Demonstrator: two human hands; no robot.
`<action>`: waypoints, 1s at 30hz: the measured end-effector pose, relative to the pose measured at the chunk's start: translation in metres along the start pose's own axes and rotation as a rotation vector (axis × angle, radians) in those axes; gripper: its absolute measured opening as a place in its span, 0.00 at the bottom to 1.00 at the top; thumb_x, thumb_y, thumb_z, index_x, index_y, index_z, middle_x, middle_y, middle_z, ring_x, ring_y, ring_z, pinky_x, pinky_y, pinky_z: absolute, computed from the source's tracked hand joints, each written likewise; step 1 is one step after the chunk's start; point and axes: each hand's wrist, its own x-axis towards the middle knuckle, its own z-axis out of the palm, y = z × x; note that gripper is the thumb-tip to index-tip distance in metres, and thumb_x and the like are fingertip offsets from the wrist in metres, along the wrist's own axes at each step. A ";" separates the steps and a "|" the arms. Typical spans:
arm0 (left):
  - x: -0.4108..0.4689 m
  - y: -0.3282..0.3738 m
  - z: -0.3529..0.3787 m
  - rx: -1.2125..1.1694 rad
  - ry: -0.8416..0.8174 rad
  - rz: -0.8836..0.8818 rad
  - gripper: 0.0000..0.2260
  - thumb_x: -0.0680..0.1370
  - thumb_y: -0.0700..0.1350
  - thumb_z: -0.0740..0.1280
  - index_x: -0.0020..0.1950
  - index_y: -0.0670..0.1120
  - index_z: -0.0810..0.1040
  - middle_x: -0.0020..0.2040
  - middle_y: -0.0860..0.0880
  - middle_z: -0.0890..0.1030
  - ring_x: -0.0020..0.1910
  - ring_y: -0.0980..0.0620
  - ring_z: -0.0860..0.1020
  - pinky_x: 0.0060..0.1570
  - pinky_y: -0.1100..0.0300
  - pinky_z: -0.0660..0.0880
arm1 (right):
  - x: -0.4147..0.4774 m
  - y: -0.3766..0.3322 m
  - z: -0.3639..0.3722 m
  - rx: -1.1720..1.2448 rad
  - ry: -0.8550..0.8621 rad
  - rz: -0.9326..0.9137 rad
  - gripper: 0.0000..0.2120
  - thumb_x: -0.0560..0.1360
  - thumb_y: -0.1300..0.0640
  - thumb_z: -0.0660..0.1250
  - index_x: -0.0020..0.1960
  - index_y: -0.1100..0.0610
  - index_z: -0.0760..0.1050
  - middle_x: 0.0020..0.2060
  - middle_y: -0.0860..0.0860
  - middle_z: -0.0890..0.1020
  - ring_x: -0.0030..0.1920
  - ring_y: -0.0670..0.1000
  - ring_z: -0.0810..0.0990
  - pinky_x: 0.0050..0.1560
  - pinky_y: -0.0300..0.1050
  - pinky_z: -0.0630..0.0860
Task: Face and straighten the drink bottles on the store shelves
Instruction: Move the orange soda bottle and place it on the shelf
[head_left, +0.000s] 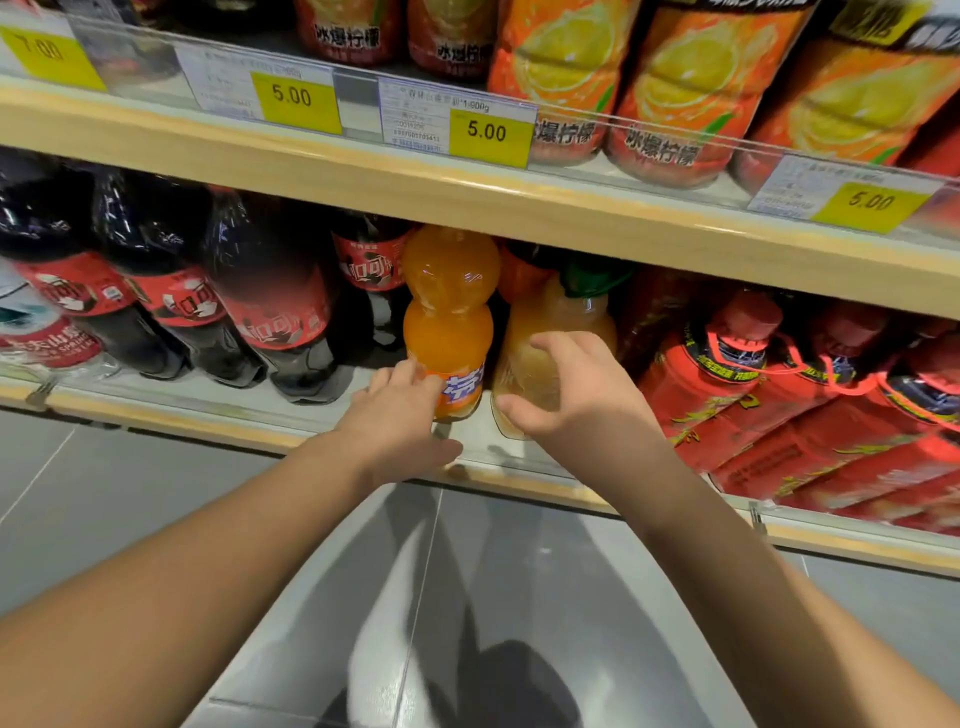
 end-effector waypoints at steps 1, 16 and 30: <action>0.002 -0.002 0.003 -0.004 0.011 -0.003 0.29 0.70 0.62 0.68 0.67 0.53 0.68 0.70 0.48 0.64 0.66 0.44 0.65 0.61 0.48 0.67 | 0.004 -0.001 0.002 0.004 0.012 -0.015 0.34 0.75 0.39 0.72 0.76 0.50 0.67 0.72 0.48 0.70 0.69 0.50 0.73 0.67 0.49 0.73; 0.017 -0.040 0.045 -0.442 0.047 -0.111 0.36 0.72 0.60 0.71 0.76 0.52 0.63 0.71 0.49 0.65 0.70 0.48 0.66 0.67 0.53 0.67 | 0.103 -0.068 0.013 0.244 0.107 0.040 0.28 0.76 0.35 0.68 0.69 0.51 0.74 0.63 0.52 0.81 0.66 0.56 0.77 0.58 0.41 0.70; 0.035 -0.060 0.072 -0.792 -0.010 -0.298 0.47 0.67 0.63 0.75 0.79 0.56 0.52 0.78 0.49 0.61 0.72 0.46 0.68 0.62 0.52 0.69 | 0.092 -0.073 0.022 0.358 0.259 0.025 0.24 0.78 0.38 0.66 0.70 0.48 0.71 0.61 0.53 0.79 0.64 0.59 0.75 0.57 0.45 0.68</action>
